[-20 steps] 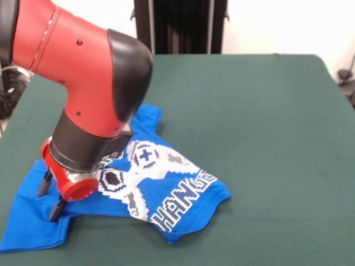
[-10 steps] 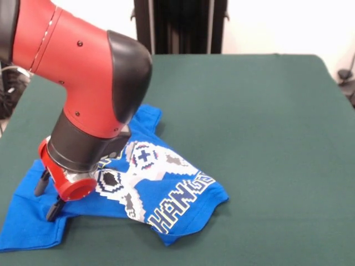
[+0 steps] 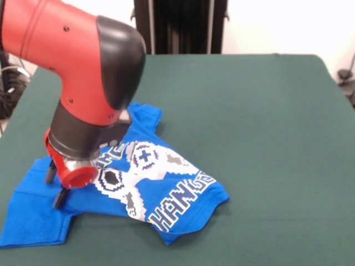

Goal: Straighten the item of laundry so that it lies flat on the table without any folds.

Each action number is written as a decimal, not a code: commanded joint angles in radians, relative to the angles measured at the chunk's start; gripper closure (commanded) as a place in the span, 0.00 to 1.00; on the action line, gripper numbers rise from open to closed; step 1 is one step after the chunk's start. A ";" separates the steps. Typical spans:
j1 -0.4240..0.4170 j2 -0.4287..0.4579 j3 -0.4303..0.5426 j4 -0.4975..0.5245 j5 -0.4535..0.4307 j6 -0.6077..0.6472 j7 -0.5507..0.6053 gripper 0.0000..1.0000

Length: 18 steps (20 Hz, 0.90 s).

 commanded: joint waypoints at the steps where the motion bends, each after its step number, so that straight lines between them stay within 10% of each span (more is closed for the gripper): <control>1: 0.016 -0.124 0.172 0.215 0.076 0.214 -0.253 0.00; 18: 0.004 -0.197 0.252 0.299 0.099 0.259 -0.204 0.00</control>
